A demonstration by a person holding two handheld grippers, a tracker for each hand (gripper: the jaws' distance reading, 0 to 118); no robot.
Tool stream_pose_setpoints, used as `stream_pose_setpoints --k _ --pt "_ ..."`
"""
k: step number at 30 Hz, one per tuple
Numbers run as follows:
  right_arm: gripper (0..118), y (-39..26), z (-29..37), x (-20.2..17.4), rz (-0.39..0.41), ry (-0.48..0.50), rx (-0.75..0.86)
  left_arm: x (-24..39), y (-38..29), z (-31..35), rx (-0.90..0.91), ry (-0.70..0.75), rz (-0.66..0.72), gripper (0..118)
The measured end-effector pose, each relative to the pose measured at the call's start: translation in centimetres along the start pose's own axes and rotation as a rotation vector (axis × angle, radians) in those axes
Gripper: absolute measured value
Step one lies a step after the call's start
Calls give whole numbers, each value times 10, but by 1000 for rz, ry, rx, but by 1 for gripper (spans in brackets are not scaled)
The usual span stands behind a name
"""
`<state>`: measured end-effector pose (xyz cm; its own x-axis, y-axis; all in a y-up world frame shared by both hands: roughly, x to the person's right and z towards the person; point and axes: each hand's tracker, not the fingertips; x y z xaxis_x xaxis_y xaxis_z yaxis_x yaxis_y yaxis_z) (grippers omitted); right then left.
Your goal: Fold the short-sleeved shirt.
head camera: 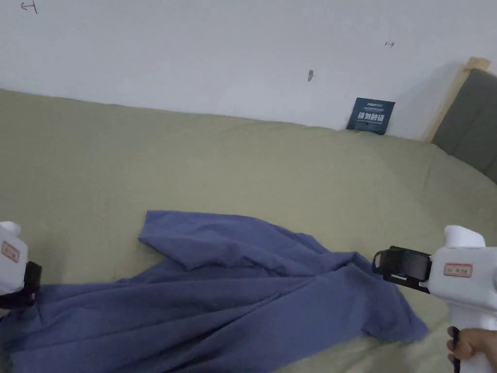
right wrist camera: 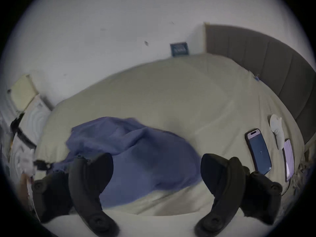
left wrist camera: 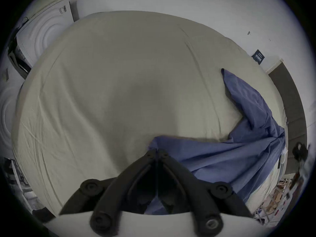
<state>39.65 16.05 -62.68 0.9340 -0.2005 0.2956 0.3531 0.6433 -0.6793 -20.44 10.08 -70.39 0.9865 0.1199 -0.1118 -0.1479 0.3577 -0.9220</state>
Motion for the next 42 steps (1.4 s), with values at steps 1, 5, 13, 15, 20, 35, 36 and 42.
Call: stream_pose_setpoints --k 1,5,13,15,20,35,36,42 --pt "107 10 -16 4 -8 -49 -35 3 -4 1 -11 -8 -2 0" --pt "107 1 -57 -1 -52 15 -152 3 -1 -3 -20 -24 -20 0" --pt "8 -13 -99 -14 -112 5 -129 -7 0 -13 -25 -49 -28 0" --pt "8 -18 -83 -19 -110 66 -54 -11 1 -10 -11 -74 -24 0" --pt "8 -7 -39 -36 -9 94 53 -16 13 22 126 -155 -1 0" --pt "8 117 86 -127 165 308 383 -19 108 197 570 -139 -86 0" --pt "8 126 93 -131 165 307 399 -21 116 207 569 -137 -88 0" --pt "8 180 122 -146 179 304 504 -25 162 261 679 -96 -112 0"
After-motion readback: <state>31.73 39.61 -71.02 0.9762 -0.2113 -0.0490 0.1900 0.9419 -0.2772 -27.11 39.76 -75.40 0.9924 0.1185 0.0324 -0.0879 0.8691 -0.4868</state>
